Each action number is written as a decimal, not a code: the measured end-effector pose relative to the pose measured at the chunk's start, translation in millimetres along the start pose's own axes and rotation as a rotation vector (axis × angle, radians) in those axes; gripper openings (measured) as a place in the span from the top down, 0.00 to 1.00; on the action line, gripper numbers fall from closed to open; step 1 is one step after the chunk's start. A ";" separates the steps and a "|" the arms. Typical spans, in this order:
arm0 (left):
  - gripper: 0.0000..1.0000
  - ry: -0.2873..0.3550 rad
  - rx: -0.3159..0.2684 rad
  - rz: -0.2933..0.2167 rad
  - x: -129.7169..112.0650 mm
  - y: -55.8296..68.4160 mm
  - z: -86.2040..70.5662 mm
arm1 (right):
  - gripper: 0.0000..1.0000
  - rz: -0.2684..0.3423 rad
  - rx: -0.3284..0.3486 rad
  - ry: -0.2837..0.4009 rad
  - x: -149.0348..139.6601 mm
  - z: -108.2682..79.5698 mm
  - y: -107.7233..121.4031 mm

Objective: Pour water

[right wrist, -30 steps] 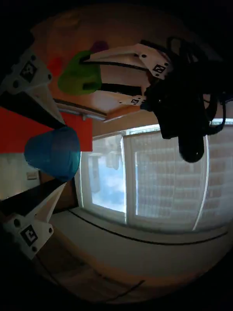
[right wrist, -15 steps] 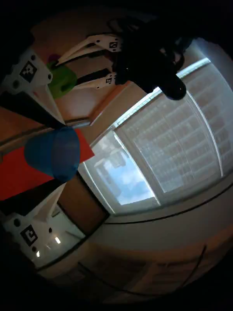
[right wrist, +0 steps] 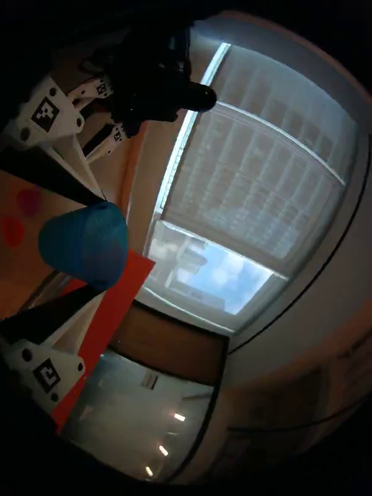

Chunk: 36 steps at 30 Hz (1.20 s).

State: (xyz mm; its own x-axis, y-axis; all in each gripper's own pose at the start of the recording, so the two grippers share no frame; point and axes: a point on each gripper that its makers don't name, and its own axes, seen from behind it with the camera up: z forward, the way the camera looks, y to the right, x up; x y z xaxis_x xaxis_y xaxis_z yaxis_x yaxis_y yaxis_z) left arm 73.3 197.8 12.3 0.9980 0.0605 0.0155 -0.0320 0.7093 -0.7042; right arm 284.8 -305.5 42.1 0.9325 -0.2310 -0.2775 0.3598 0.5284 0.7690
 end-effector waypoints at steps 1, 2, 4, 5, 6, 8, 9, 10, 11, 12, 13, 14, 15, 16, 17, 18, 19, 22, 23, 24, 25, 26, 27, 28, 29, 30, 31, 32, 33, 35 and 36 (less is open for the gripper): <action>0.16 0.000 0.000 0.001 0.1 0.2 0.0 | 0.09 0.029 0.002 -0.001 -0.6 -0.1 0.3; 0.16 0.001 0.001 0.002 0.3 0.3 -0.1 | 0.09 0.058 0.005 -0.002 -1.3 -0.3 0.6; 0.16 0.000 0.001 0.002 0.3 1.0 0.0 | 0.09 0.117 0.011 0.000 -1.4 -0.6 1.5; 0.16 -0.001 0.002 0.002 0.3 1.3 0.1 | 0.09 0.144 0.014 0.001 -1.3 -0.7 1.9; 0.16 -0.001 0.002 0.003 0.4 1.6 0.2 | 0.09 0.171 0.017 0.004 -0.9 -1.0 2.5; 0.16 -0.001 0.003 0.004 0.8 2.0 0.2 | 0.09 0.210 0.023 0.009 0.4 -1.8 3.5; 0.16 -0.002 0.003 0.004 0.9 2.0 0.2 | 0.09 0.226 0.025 0.012 0.8 -2.3 4.0; 0.16 -0.002 0.003 0.004 0.8 1.9 0.1 | 0.09 0.234 0.025 0.012 0.9 -2.9 4.3; 0.16 -0.002 0.003 0.005 0.8 1.8 0.1 | 0.09 0.241 0.025 0.013 1.0 -3.4 4.7; 0.16 -0.003 0.003 0.005 0.5 1.7 0.1 | 0.09 0.245 0.025 0.012 0.5 -4.0 4.9; 0.16 -0.005 0.003 0.006 0.1 1.6 0.2 | 0.09 0.245 0.023 0.009 -0.4 -4.5 4.9; 0.16 -0.006 0.003 0.006 -0.4 1.5 0.3 | 0.09 0.246 0.022 0.005 -1.4 -5.0 4.9; 0.16 -0.007 0.003 0.006 -0.9 1.3 0.5 | 0.09 0.246 0.021 0.002 -2.6 -5.5 4.8; 0.16 -0.008 0.004 0.006 -1.3 1.1 0.6 | 0.09 0.247 0.020 0.000 -3.9 -6.0 4.7; 0.16 -0.010 0.004 0.006 -1.8 0.9 0.8 | 0.09 0.248 0.019 -0.002 -5.1 -6.5 4.5; 0.16 -0.011 0.005 0.006 -2.2 0.7 1.0 | 0.09 0.250 0.017 -0.005 -6.5 -7.1 4.8; 0.16 -0.012 0.006 0.005 -2.4 0.6 1.0 | 0.09 0.254 0.015 -0.007 -7.6 -7.9 5.4; 0.16 -0.016 0.007 0.000 -2.7 0.6 0.7 | 0.09 0.268 0.009 -0.012 -10.6 -10.8 8.2; 0.16 -0.017 0.006 -0.001 -2.7 0.8 0.5 | 0.09 0.273 0.006 -0.013 -11.3 -12.0 9.5; 0.16 -0.018 0.007 -0.002 -2.9 0.7 0.1 | 0.09 0.278 0.003 -0.014 -12.4 -13.6 11.0; 0.16 -0.020 0.007 -0.001 -3.3 0.3 -0.3 | 0.09 0.280 0.000 -0.016 -13.8 -15.2 12.4; 0.16 -0.022 0.008 0.000 -3.8 0.0 -0.7 | 0.09 0.283 -0.003 -0.017 -15.1 -16.8 13.9; 0.16 -0.025 0.009 0.002 -4.4 -0.3 -1.0 | 0.09 0.285 -0.006 -0.019 -16.7 -18.8 15.3; 0.16 -0.028 0.009 0.005 -5.2 -0.4 -1.1 | 0.09 0.285 -0.008 -0.021 -18.2 -20.7 16.3; 0.16 -0.030 0.010 0.007 -5.9 -0.5 -1.3 | 0.09 0.286 -0.010 -0.024 -19.7 -22.7 17.3; 0.16 -0.033 0.010 0.009 -6.9 -0.7 -1.3 | 0.09 0.285 -0.014 -0.026 -21.3 -25.0 18.6; 0.16 -0.035 0.011 0.009 -7.9 -0.7 -1.2 | 0.09 0.284 -0.018 -0.029 -22.7 -27.1 20.0; 0.16 -0.037 0.011 0.010 -8.8 -0.8 -1.2 | 0.09 0.282 -0.022 -0.031 -24.1 -29.2 21.4; 0.16 -0.040 0.011 0.010 -10.0 -0.9 -1.1 | 0.09 0.280 -0.027 -0.033 -25.7 -31.6 23.3; 0.16 -0.043 0.011 0.009 -12.1 -1.0 -1.2 | 0.09 0.276 -0.038 -0.036 -28.5 -35.9 27.3; 0.16 -0.045 0.012 0.009 -13.2 -1.0 -1.2 | 0.09 0.274 -0.044 -0.038 -30.0 -38.3 29.4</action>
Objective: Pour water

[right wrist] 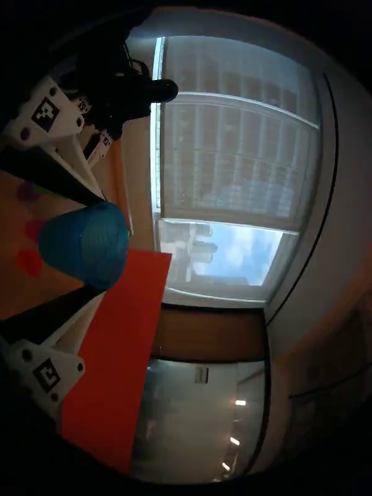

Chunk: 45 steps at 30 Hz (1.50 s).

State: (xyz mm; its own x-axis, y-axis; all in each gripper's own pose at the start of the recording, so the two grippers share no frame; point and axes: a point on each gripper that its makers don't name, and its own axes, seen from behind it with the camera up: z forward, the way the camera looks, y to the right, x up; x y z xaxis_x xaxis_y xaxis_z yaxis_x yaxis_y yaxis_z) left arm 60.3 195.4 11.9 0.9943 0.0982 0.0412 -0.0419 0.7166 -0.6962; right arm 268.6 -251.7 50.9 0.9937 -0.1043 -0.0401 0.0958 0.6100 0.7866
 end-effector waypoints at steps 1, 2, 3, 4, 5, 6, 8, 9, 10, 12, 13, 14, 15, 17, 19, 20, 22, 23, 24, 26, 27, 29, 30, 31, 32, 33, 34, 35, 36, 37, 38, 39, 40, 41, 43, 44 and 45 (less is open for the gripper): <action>0.16 -0.001 0.001 0.000 -0.8 0.2 0.0 | 0.09 -0.001 -0.005 -0.001 -0.8 -2.1 2.2; 0.16 -0.002 0.001 0.000 -1.5 0.3 0.0 | 0.09 -0.001 -0.010 -0.001 -1.6 -4.1 4.4; 0.16 -0.004 0.002 0.000 -2.4 0.7 0.0 | 0.09 -0.003 -0.016 -0.002 -2.5 -6.6 7.0; 0.16 -0.005 0.002 0.000 -3.1 1.1 0.0 | 0.09 -0.006 -0.021 -0.003 -3.4 -9.1 9.3; 0.16 -0.006 0.002 0.000 -3.9 1.6 0.0 | 0.09 -0.009 -0.027 -0.004 -4.2 -11.5 11.6; 0.16 -0.008 0.002 0.000 -4.9 2.1 0.1 | 0.09 -0.013 -0.035 -0.006 -5.1 -14.2 14.5; 0.16 -0.014 0.002 -0.002 -7.2 2.9 0.2 | 0.09 -0.023 -0.053 -0.008 -7.1 -18.9 20.4; 0.16 -0.017 0.002 -0.002 -8.5 3.4 0.3 | 0.09 -0.028 -0.061 -0.011 -8.5 -21.3 23.2; 0.16 -0.020 0.002 0.000 -9.8 4.0 0.5 | 0.09 -0.033 -0.065 -0.015 -10.3 -23.2 25.2; 0.16 -0.027 0.002 0.002 -12.3 5.3 1.0 | 0.09 -0.040 -0.074 -0.022 -13.9 -27.1 28.8; 0.16 -0.030 0.001 0.003 -13.5 6.2 1.3 | 0.09 -0.041 -0.075 -0.024 -15.7 -28.7 30.0; 0.16 -0.033 0.000 0.004 -14.6 7.1 1.6 | 0.09 -0.043 -0.077 -0.027 -17.5 -30.3 31.1; 0.16 -0.037 -0.001 0.004 -15.7 8.2 1.9 | 0.09 -0.044 -0.079 -0.031 -19.7 -31.9 32.6; 0.16 -0.041 -0.003 0.003 -17.5 10.3 2.4 | 0.09 -0.045 -0.085 -0.039 -23.9 -34.5 35.7; 0.16 -0.046 -0.006 0.003 -19.8 12.6 2.7 | 0.09 -0.045 -0.088 -0.046 -28.1 -36.8 37.7; 0.16 -0.048 -0.008 0.004 -20.9 13.6 2.8 | 0.09 -0.045 -0.089 -0.049 -30.0 -37.8 38.4; 0.16 -0.054 -0.010 0.007 -23.2 15.3 3.2 | 0.09 -0.043 -0.089 -0.055 -33.6 -39.8 39.2; 0.16 -0.057 -0.011 0.009 -24.3 15.9 3.3 | 0.09 -0.041 -0.089 -0.058 -35.2 -40.6 39.6; 0.17 -0.060 -0.012 0.011 -25.5 16.8 3.5 | 0.09 -0.040 -0.090 -0.061 -36.9 -41.5 40.0; 0.16 -0.065 -0.013 0.014 -27.7 18.5 3.9 | 0.09 -0.039 -0.091 -0.063 -39.7 -42.9 40.9; 0.16 -0.068 -0.014 0.015 -29.3 19.5 3.8 | 0.09 -0.039 -0.092 -0.065 -41.5 -43.9 41.5; 0.16 -0.073 -0.017 0.013 -33.0 21.5 3.2 | 0.09 -0.040 -0.096 -0.071 -45.1 -45.7 42.8; 0.16 -0.077 -0.018 0.013 -35.3 22.5 2.9 | 0.09 -0.041 -0.097 -0.074 -47.2 -46.9 43.7; 0.16 -0.080 -0.018 0.013 -37.5 23.3 2.7 | 0.09 -0.041 -0.099 -0.077 -49.1 -48.0 44.5; 0.16 -0.084 -0.019 0.013 -39.7 24.1 2.5 | 0.09 -0.042 -0.101 -0.081 -50.9 -49.1 45.3; 0.16 -0.088 -0.020 0.014 -41.9 24.9 2.2 | 0.09 -0.042 -0.102 -0.084 -52.8 -50.2 46.2; 0.16 -0.091 -0.020 0.015 -43.7 25.5 2.0 | 0.09 -0.043 -0.103 -0.087 -54.3 -51.1 46.8; 0.16 -0.094 -0.021 0.017 -45.5 26.1 1.8 | 0.09 -0.043 -0.104 -0.089 -55.7 -51.9 47.5; 0.16 -0.098 -0.022 0.018 -47.5 26.9 1.5 | 0.09 -0.044 -0.106 -0.092 -57.4 -52.7 48.2; 0.16 -0.102 -0.023 0.019 -49.2 27.7 1.2 | 0.09 -0.044 -0.108 -0.096 -58.9 -53.3 48.9; 0.16 -0.105 -0.025 0.020 -50.9 28.5 0.9 | 0.09 -0.045 -0.110 -0.099 -60.4 -53.9 49.6; 0.16 -0.110 -0.027 0.021 -53.0 29.6 0.5 | 0.09 -0.046 -0.111 -0.103 -62.6 -54.5 50.3; 0.16 -0.115 -0.029 0.021 -55.0 30.6 0.2 | 0.09 -0.048 -0.113 -0.108 -65.1 -54.9 50.9; 0.16 -0.120 -0.031 0.022 -57.0 31.7 -0.2 | 0.09 -0.050 -0.114 -0.113 -67.6 -55.3 51.4; 0.16 -0.134 -0.035 0.026 -62.6 33.3 -1.0 | 0.09 -0.055 -0.117 -0.126 -73.7 -56.5 52.2; 0.16 -0.142 -0.036 0.029 -65.5 34.0 -1.3 | 0.09 -0.057 -0.118 -0.132 -76.8 -57.1 52.5; 0.16 -0.151 -0.037 0.033 -68.9 34.7 -1.7 | 0.09 -0.059 -0.119 -0.138 -80.4 -57.7 52.9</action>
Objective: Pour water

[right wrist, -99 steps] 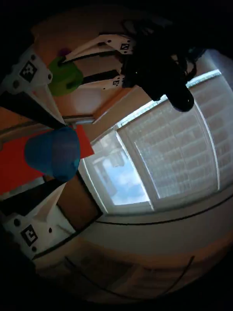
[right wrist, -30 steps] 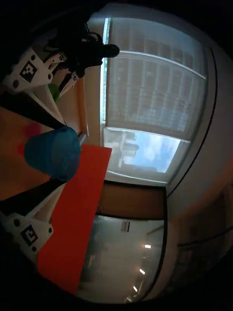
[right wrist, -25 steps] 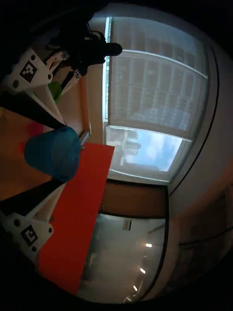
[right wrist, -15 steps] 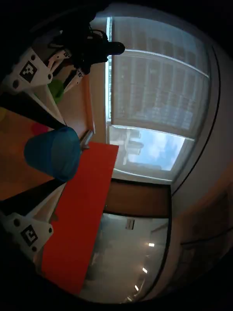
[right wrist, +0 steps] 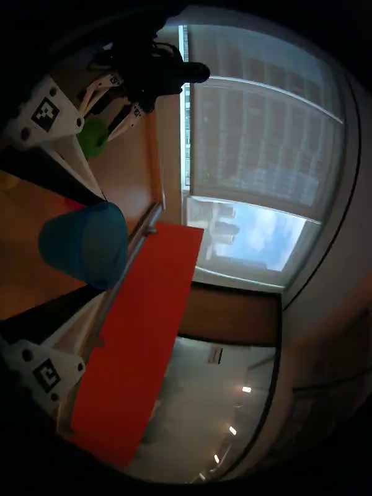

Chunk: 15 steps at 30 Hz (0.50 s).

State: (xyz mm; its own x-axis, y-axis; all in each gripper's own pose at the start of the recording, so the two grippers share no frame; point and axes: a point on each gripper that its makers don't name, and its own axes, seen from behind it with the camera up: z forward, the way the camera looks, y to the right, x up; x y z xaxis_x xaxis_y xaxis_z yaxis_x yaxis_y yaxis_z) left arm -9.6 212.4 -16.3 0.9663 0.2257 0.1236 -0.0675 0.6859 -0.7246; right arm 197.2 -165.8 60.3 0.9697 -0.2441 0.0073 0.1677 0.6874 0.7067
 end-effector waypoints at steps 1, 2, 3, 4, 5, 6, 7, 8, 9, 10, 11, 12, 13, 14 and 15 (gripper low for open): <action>0.16 -0.008 -0.001 0.003 -3.2 0.8 0.2 | 0.09 -0.001 -0.001 -0.004 -3.4 0.1 0.2; 0.16 -0.016 -0.001 0.006 -6.3 1.6 0.5 | 0.09 -0.002 -0.002 -0.008 -6.9 0.2 0.5; 0.16 -0.025 -0.002 0.008 -9.7 2.6 0.9 | 0.09 -0.001 -0.002 -0.014 -10.9 0.5 0.8; 0.16 -0.032 -0.004 0.008 -12.5 3.5 1.4 | 0.09 0.002 -0.002 -0.020 -14.6 0.8 1.2; 0.16 -0.038 -0.006 0.009 -15.3 4.5 1.9 | 0.09 0.006 -0.002 -0.026 -18.3 1.1 1.7; 0.16 -0.046 -0.008 0.008 -18.5 5.6 2.5 | 0.09 0.009 -0.002 -0.032 -22.5 1.4 2.1; 0.16 -0.052 -0.010 0.007 -21.3 6.7 3.1 | 0.09 0.013 -0.002 -0.039 -26.1 1.7 2.6; 0.16 -0.058 -0.012 0.005 -24.0 7.7 3.7 | 0.09 0.016 -0.001 -0.045 -29.8 1.9 3.0; 0.16 -0.067 -0.015 0.006 -27.1 8.8 4.4 | 0.09 0.018 -0.002 -0.052 -33.8 2.3 3.7; 0.16 -0.075 -0.017 0.007 -29.7 9.6 4.9 | 0.09 0.018 -0.004 -0.058 -37.3 2.6 4.5; 0.16 -0.083 -0.019 0.008 -32.3 10.5 5.5 | 0.09 0.019 -0.006 -0.064 -40.7 3.0 5.3; 0.16 -0.092 -0.021 0.011 -35.1 11.3 6.1 | 0.09 0.020 -0.007 -0.071 -44.5 3.4 6.0; 0.16 -0.100 -0.023 0.014 -37.5 12.0 6.6 | 0.09 0.021 -0.008 -0.077 -47.6 3.8 6.5; 0.16 -0.107 -0.025 0.017 -39.8 12.7 7.2 | 0.09 0.021 -0.009 -0.083 -50.8 4.1 6.9; 0.16 -0.116 -0.027 0.020 -42.4 13.6 7.9 | 0.09 0.023 -0.009 -0.089 -54.1 4.5 7.3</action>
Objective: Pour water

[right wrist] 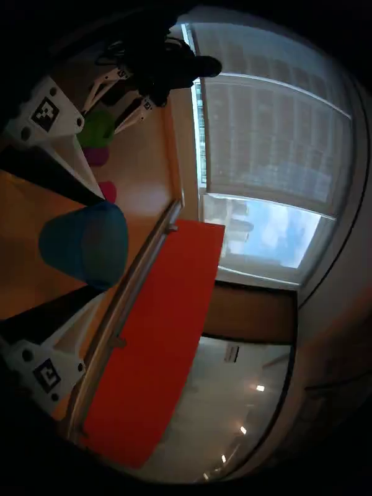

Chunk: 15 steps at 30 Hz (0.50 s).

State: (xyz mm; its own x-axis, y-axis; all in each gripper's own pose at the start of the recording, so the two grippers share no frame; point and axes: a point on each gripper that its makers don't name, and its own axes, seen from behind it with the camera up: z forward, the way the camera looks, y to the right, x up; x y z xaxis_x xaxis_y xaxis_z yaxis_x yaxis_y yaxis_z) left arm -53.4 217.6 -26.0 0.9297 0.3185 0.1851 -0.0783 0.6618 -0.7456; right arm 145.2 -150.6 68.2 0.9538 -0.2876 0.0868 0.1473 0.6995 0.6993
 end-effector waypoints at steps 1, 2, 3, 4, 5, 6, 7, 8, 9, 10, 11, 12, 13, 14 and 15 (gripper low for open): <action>0.16 -0.007 -0.002 0.002 -2.1 0.9 1.0 | 0.08 0.003 0.001 -0.005 -2.6 0.5 0.2; 0.16 -0.013 -0.004 0.005 -4.1 1.8 2.0 | 0.08 0.005 0.001 -0.009 -5.2 1.0 0.4; 0.16 -0.020 -0.007 0.007 -6.1 2.9 3.0 | 0.08 0.007 0.002 -0.013 -7.8 1.4 0.7; 0.16 -0.024 -0.009 0.008 -7.7 3.9 3.8 | 0.08 0.008 0.002 -0.016 -9.8 1.6 0.9; 0.16 -0.028 -0.011 0.009 -9.3 4.9 4.6 | 0.08 0.009 0.002 -0.018 -11.8 1.9 1.1; 0.16 -0.032 -0.013 0.009 -10.8 5.9 5.2 | 0.08 0.010 0.002 -0.020 -13.9 2.1 1.3; 0.16 -0.036 -0.015 0.009 -12.4 6.9 5.6 | 0.08 0.011 0.002 -0.023 -16.3 2.3 1.6; 0.16 -0.040 -0.017 0.008 -13.8 7.9 6.0 | 0.08 0.011 0.001 -0.026 -18.4 2.6 1.8; 0.16 -0.044 -0.018 0.008 -15.1 8.6 6.2 | 0.08 0.013 0.001 -0.029 -20.4 2.7 2.0; 0.16 -0.048 -0.019 0.008 -16.4 9.1 6.5 | 0.08 0.014 0.001 -0.032 -22.6 2.7 2.2; 0.16 -0.051 -0.020 0.008 -17.6 9.6 6.7 | 0.08 0.016 0.001 -0.035 -24.5 2.7 2.4; 0.16 -0.055 -0.020 0.008 -18.8 9.9 6.8 | 0.08 0.017 0.001 -0.038 -26.6 2.7 2.6; 0.16 -0.059 -0.021 0.008 -20.3 10.0 7.0 | 0.08 0.019 0.000 -0.042 -29.1 2.7 2.9; 0.16 -0.064 -0.021 0.008 -21.5 10.1 7.2 | 0.09 0.020 0.000 -0.045 -31.4 2.8 3.2; 0.16 -0.068 -0.022 0.008 -22.9 10.3 7.3 | 0.08 0.021 0.000 -0.050 -34.0 2.8 3.3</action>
State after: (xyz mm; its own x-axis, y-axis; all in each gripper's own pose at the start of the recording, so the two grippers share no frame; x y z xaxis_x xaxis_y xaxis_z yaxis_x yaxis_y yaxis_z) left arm -78.1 222.1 -33.3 0.9024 0.3695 0.2218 -0.0767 0.6442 -0.7610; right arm 112.5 -140.3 69.6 0.9424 -0.3052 0.1370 0.1274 0.7059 0.6967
